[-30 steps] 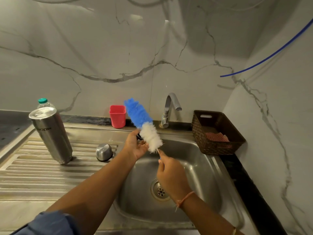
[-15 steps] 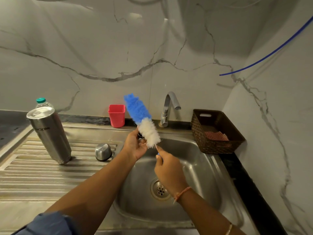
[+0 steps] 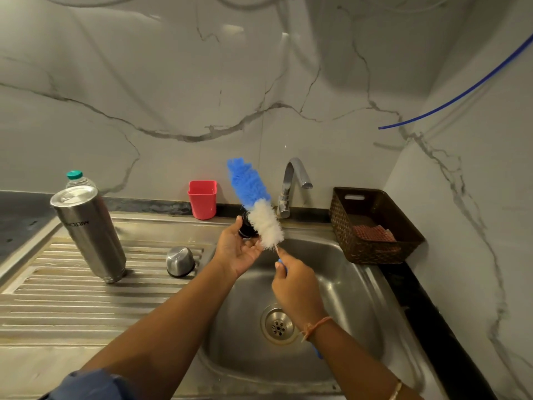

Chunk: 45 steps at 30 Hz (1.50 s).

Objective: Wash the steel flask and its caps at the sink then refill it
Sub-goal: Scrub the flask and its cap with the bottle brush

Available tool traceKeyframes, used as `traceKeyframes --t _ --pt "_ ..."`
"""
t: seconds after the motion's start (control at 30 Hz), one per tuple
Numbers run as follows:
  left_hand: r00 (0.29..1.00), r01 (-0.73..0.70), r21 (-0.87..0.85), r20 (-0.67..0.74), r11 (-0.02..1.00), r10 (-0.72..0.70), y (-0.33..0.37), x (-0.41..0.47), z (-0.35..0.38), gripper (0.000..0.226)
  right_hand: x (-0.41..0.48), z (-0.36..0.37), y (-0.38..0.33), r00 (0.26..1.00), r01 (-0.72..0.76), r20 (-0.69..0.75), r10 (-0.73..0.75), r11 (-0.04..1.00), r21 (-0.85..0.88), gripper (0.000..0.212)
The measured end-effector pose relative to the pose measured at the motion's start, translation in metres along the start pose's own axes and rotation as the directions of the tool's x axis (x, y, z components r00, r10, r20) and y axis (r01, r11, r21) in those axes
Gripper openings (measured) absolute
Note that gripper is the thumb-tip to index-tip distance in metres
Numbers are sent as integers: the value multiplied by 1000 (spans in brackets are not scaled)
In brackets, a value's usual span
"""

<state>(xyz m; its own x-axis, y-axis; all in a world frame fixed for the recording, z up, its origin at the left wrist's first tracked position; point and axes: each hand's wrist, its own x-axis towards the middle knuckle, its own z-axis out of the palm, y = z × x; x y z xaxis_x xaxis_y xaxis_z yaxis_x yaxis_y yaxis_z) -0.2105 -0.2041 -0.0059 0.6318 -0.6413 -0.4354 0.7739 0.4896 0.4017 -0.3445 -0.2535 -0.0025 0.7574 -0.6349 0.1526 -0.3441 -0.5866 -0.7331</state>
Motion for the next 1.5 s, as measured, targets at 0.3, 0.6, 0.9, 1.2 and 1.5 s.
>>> traceKeyframes --t 0.3,0.6,0.9,1.2,1.5 --pt "1000 2 13 22 1000 -3 1 -1 2 24 -7 6 3 989 148 5 -150 973 -175 45" --pt "994 84 6 66 996 -85 7 -3 -10 42 19 -18 8 999 -6 -35 6 1000 3 39" --pt "971 107 227 185 968 -151 9 -9 -4 46 39 -28 -18 998 14 54 -28 968 251 19" --pt "960 110 418 190 901 -206 10 -17 -3 46 54 -30 -27 984 80 122 -128 938 337 41" --pt "985 38 451 135 892 -111 11 -24 12 36 55 -31 -24 978 131 109 -179 927 351 43"
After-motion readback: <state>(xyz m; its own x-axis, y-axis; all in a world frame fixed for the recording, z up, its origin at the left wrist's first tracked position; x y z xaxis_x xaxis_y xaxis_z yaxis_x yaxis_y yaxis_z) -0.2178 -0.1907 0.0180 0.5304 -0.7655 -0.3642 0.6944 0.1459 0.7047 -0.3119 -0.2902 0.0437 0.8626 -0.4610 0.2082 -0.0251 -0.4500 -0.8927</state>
